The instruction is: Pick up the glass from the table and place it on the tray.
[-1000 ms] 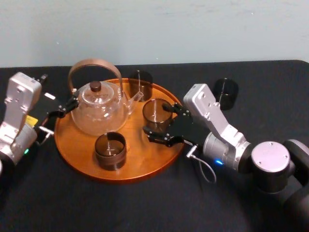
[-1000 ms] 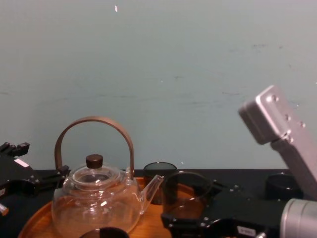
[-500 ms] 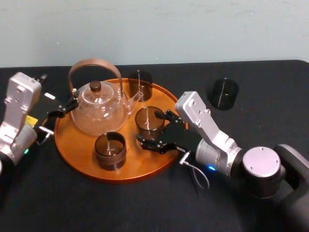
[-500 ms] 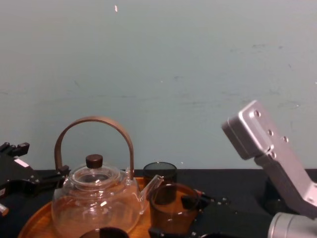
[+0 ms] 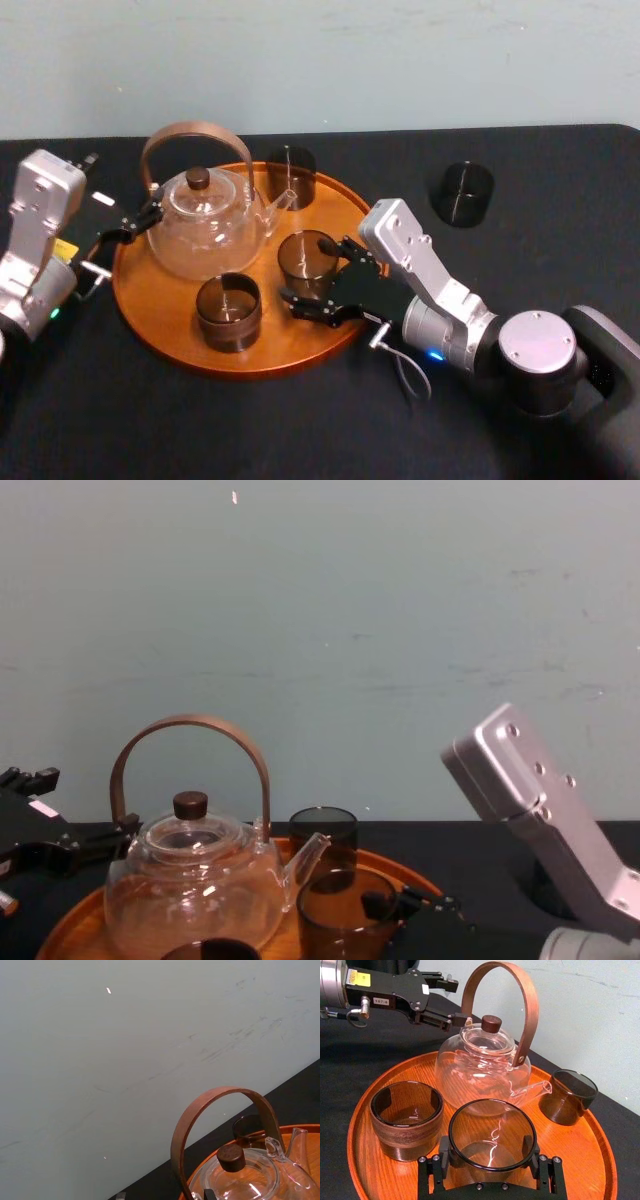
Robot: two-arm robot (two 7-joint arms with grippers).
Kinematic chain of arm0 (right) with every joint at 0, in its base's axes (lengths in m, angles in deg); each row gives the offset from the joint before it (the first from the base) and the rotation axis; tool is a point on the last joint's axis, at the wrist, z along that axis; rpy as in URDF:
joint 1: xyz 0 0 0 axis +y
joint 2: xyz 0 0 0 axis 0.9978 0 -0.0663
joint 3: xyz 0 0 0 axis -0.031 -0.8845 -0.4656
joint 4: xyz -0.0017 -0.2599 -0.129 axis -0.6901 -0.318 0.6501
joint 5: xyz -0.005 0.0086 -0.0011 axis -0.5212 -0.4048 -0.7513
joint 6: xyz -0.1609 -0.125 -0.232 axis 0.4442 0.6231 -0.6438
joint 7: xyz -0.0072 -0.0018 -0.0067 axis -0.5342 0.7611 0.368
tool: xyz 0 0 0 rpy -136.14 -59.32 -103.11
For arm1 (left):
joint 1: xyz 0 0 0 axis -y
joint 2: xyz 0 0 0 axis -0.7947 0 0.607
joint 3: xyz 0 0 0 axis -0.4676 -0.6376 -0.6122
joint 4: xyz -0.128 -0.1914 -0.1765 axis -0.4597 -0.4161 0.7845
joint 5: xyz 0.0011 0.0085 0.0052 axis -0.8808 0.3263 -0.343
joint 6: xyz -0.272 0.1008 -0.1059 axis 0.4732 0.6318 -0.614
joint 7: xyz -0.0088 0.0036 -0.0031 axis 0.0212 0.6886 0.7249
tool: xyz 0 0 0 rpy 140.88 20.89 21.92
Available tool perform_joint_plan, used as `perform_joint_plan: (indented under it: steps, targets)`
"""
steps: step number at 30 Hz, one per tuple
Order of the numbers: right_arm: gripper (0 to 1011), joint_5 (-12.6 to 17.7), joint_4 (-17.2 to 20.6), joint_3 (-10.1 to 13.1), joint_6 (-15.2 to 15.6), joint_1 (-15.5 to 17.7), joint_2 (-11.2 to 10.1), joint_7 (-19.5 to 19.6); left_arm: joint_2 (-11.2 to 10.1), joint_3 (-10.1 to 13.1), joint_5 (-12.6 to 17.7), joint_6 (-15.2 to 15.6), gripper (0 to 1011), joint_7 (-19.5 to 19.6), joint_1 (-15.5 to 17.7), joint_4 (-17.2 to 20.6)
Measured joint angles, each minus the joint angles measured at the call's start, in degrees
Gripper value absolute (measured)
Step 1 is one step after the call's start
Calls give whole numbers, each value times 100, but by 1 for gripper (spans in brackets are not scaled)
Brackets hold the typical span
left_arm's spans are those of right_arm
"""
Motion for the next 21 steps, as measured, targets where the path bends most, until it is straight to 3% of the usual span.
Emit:
perform_joint_plan:
  steps: [21]
  targets:
    - [922, -69, -193, -100, -25, -29, 92, -1, 0, 0, 0, 0, 1009, 0, 0, 0]
